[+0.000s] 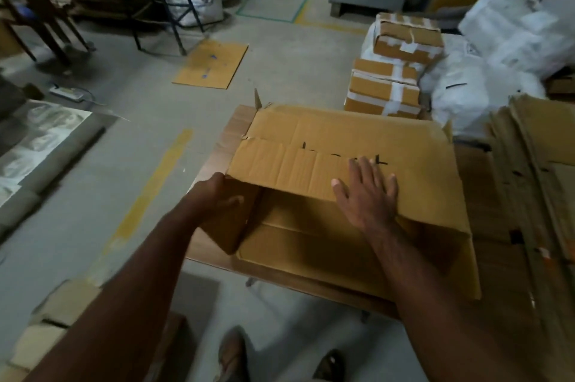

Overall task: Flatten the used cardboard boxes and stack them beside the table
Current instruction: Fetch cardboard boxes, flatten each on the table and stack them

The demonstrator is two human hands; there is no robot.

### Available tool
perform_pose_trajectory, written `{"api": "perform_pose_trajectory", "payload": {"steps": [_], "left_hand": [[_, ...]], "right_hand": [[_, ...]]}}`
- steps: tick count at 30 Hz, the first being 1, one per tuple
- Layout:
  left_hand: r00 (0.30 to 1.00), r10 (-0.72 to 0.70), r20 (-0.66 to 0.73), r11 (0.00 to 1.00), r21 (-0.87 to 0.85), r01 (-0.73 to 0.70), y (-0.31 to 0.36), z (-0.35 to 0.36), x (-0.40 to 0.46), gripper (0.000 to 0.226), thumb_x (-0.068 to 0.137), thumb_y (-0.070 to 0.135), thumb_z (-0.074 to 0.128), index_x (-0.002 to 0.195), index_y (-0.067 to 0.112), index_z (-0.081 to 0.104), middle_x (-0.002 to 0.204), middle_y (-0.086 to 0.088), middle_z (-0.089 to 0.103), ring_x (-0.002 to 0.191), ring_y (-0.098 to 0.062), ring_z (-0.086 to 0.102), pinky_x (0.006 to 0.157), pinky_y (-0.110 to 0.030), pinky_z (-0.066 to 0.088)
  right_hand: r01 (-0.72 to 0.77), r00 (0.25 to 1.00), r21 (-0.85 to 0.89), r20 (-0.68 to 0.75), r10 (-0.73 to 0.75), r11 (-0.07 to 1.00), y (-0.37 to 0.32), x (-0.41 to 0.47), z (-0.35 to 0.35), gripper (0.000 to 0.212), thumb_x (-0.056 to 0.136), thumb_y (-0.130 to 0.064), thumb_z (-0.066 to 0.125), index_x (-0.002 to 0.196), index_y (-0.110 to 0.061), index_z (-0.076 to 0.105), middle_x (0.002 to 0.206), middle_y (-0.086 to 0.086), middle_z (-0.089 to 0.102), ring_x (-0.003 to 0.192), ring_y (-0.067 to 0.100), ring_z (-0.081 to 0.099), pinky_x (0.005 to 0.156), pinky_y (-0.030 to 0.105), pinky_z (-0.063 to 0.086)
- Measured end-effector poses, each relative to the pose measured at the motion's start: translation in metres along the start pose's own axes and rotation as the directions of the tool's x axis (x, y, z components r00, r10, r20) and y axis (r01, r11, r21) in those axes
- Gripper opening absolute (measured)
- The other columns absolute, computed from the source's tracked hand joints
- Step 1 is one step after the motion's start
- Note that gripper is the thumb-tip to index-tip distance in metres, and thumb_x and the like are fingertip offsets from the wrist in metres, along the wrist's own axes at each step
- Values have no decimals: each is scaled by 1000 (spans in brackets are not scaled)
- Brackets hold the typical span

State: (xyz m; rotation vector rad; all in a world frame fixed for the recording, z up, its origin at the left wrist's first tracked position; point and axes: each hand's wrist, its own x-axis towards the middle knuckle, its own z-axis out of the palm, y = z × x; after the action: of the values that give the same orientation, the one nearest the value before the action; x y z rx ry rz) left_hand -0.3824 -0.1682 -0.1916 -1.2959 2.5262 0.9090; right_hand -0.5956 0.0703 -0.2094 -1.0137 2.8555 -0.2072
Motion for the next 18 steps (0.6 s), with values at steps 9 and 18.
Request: {"api": "perform_pose_trajectory", "payload": {"steps": [9, 18], "left_hand": [[941, -251, 228, 580, -743, 334, -100, -15, 39, 58, 102, 63, 39, 99, 13, 69, 98, -14, 66, 86, -27, 63, 77, -44, 54], [816, -379, 436, 495, -650, 577, -184, 48, 64, 53, 103, 58, 38, 130, 16, 56, 122, -15, 57, 113, -34, 56, 86, -42, 41]], "right_hand": [[51, 969, 52, 240, -62, 997, -114, 5, 69, 73, 105, -58, 31, 163, -30, -1, 172, -4, -12, 158, 23, -11, 122, 62, 0], [-60, 851, -9, 523, 56, 998, -137, -21, 153, 78, 106, -50, 37, 162, -28, -12, 169, -3, -24, 157, 30, -13, 120, 67, 11]]}}
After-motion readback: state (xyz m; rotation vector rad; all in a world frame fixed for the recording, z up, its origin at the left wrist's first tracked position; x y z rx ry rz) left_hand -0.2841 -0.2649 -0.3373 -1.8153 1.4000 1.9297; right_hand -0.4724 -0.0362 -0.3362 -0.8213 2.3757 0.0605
